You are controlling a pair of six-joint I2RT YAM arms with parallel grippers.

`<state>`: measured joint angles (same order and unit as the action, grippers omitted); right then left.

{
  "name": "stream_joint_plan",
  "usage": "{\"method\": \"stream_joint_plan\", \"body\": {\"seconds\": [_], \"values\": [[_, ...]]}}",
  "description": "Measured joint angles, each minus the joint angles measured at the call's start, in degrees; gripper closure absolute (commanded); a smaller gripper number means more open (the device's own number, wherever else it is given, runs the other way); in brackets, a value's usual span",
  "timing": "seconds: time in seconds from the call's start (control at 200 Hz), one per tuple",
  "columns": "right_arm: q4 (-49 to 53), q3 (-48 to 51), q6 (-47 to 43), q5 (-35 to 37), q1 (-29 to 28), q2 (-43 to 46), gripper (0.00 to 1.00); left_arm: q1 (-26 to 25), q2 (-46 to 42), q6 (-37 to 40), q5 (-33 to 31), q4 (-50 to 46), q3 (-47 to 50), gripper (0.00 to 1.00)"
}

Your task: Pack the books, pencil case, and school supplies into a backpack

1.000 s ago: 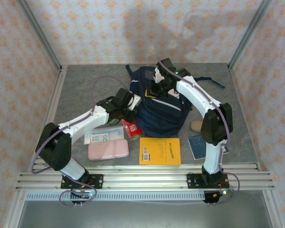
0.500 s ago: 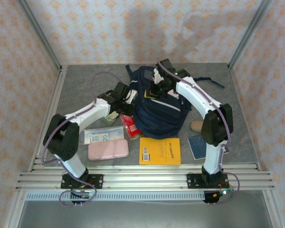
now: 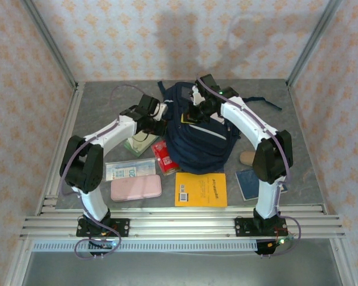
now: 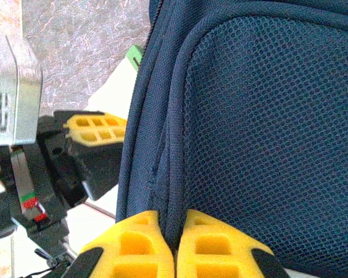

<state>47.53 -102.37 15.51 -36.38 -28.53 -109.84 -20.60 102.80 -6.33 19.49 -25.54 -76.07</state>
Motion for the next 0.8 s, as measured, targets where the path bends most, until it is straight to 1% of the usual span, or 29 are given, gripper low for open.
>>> {"method": "stream_joint_plan", "body": {"seconds": [0.2, 0.28, 0.355, 0.535, 0.695, 0.715, 0.725, 0.73, 0.746, 0.791, 0.796, 0.801], "values": [[-0.7, 0.0, -1.6, 0.9, -0.4, 0.0, 1.0, 1.8, 6.6, -2.1, 0.0, -1.6, -7.7, 1.0], [-0.7, -0.5, -2.8, 2.3, -0.7, -0.1, 1.0, 2.3, 9.9, -3.4, 0.9, -2.6, -11.5, 1.0], [0.5, -2.3, -4.2, 4.5, -1.0, -0.8, 1.0, 2.5, 11.3, -4.8, 1.5, -2.4, -12.8, 1.0], [3.8, -7.4, -7.4, 10.4, -3.6, -3.8, 1.0, 4.2, 10.7, -9.3, 3.0, -1.0, -12.0, 1.0], [4.0, -10.2, -8.7, 14.2, -6.3, -6.2, 1.0, 7.3, 4.3, -14.2, 3.1, 3.1, -5.4, 1.0], [3.9, -10.8, -8.8, 14.8, -6.7, -6.6, 0.96, 7.7, 3.2, -14.9, 3.1, 3.6, -4.4, 1.0], [4.0, -11.1, -8.8, 15.1, -6.9, -6.8, 0.93, 7.9, 2.7, -15.2, 3.1, 4.0, -3.9, 1.0], [4.0, -11.2, -8.8, 15.2, -7.0, -6.9, 0.93, 8.0, 2.5, -15.3, 3.1, 4.1, -3.8, 1.0], [3.9, -11.7, -8.9, 15.7, -7.2, -7.1, 0.89, 8.2, 1.9, -15.6, 3.1, 4.4, -3.3, 1.0], [3.9, -13.2, -9.0, 17.0, -8.0, -8.0, 0.67, 8.9, -0.2, -16.8, 3.0, 5.5, -1.9, 1.0], [3.9, -13.4, -9.1, 17.1, -8.0, -8.1, 0.63, 9.0, -0.3, -16.9, 3.0, 5.6, -1.8, 1.0], [3.9, -13.6, -9.3, 17.2, -8.1, -8.2, 0.63, 9.1, -0.6, -17.0, 3.0, 5.7, -1.6, 1.0]]}}
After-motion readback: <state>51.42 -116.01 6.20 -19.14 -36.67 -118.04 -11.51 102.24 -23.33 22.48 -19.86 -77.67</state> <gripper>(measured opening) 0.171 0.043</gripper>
